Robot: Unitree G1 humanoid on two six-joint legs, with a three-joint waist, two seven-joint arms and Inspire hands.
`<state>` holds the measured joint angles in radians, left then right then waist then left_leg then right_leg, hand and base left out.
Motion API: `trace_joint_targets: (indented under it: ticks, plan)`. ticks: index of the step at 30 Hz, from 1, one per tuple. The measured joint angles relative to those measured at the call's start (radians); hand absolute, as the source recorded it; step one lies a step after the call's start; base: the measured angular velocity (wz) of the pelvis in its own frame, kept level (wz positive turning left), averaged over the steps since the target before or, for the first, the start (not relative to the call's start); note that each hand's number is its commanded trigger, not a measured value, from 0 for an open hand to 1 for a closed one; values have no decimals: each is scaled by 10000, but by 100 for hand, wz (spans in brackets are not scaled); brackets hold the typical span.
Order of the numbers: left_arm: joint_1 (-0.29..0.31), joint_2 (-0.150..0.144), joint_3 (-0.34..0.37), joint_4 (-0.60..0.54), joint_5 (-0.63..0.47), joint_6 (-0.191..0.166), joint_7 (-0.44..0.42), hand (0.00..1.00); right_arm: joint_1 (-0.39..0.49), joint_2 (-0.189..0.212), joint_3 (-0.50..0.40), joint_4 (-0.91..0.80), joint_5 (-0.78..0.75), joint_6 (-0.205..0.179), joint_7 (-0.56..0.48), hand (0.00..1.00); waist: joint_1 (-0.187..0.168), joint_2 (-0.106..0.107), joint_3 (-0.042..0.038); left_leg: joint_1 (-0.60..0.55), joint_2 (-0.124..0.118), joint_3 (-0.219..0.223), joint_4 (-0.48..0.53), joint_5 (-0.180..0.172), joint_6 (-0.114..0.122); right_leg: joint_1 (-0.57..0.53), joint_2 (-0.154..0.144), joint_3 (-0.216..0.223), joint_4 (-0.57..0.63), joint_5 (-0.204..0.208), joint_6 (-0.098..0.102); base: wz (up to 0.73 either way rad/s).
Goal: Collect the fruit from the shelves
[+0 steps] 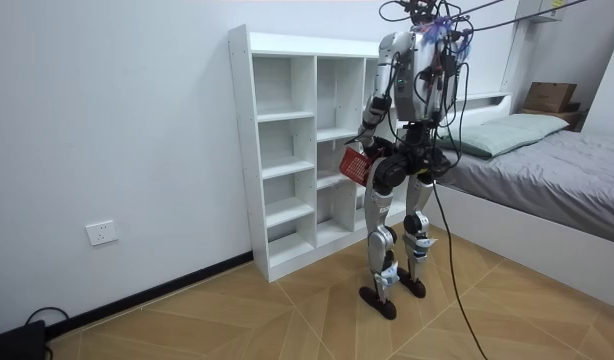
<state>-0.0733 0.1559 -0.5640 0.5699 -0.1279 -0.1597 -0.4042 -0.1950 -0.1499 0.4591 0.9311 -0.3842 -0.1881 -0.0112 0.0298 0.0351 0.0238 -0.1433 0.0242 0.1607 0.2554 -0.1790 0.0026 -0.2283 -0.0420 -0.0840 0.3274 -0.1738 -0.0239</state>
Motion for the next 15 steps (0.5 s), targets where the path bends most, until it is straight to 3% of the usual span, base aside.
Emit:
trace_joint_targets:
  ticks: [9,15]
  plan:
    - [5,9,69,14,25,69,33,100,27,45,7,71,52,32,-3,0,12,-1,1,81,5,2,24,0,0,85,5,-12,3,6,-5,0]
    - [75,172,149,241,57,72,449,100,109,70,-19,75,-188,66,-4,0,29,1,1,168,11,-1,0,0,0,160,13,-6,-13,10,-6,0]
